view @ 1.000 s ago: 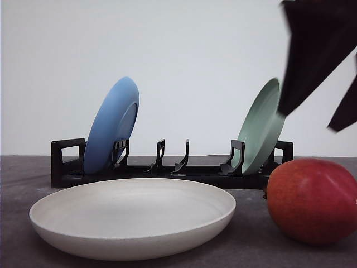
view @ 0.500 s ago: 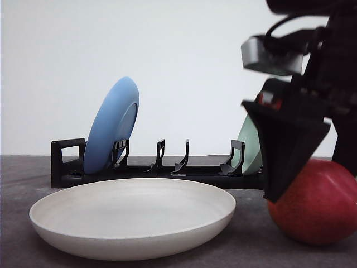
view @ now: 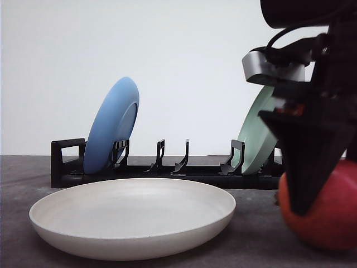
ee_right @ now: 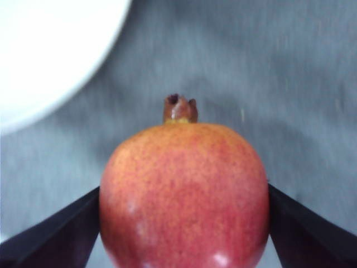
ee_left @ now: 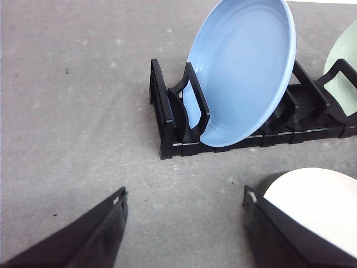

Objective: Place pomegranate in white plate

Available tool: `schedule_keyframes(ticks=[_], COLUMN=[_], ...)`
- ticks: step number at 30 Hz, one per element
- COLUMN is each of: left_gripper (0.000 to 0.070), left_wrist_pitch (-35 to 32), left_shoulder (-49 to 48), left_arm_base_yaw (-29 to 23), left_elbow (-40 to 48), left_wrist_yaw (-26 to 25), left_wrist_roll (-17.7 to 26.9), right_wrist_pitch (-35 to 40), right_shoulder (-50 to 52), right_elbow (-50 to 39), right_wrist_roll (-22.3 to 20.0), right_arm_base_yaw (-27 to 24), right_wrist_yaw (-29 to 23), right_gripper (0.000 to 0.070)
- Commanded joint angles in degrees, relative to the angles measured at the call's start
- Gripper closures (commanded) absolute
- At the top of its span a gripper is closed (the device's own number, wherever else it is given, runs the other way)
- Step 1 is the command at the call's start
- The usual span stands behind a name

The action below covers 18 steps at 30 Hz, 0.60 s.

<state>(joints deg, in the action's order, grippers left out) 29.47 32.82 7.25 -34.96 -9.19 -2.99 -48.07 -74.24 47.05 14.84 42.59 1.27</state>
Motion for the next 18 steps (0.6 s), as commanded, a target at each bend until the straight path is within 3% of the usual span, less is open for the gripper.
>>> schedule_keyframes(ticks=[1,8,18], left_gripper=[0.0306,0.0307,0.0307], left_wrist_pitch=[-0.8,-0.8,-0.8], left_shoulder=[0.1,0.1,0.1], left_arm_base_yaw=[0.0,0.0,0.0], left_elbow=[-0.4,-0.4,-0.4], left_wrist_yaw=[0.0,0.0,0.0], left_wrist_roll=[-0.7,-0.8,-0.8], right_wrist_pitch=[-1.7,-10.0,-6.8], right_shoulder=[-0.7,-6.2,-22.1], right_elbow=[3.9,15.0,27.8], right_wrist_roll=[-1.5,-6.5,-9.4], right_arm_base_yaw=[0.4,2.0,7.3], right_wrist_yaw=[0.6,3.4,3.7], right_gripper=[0.0237,0.0236,0.0236])
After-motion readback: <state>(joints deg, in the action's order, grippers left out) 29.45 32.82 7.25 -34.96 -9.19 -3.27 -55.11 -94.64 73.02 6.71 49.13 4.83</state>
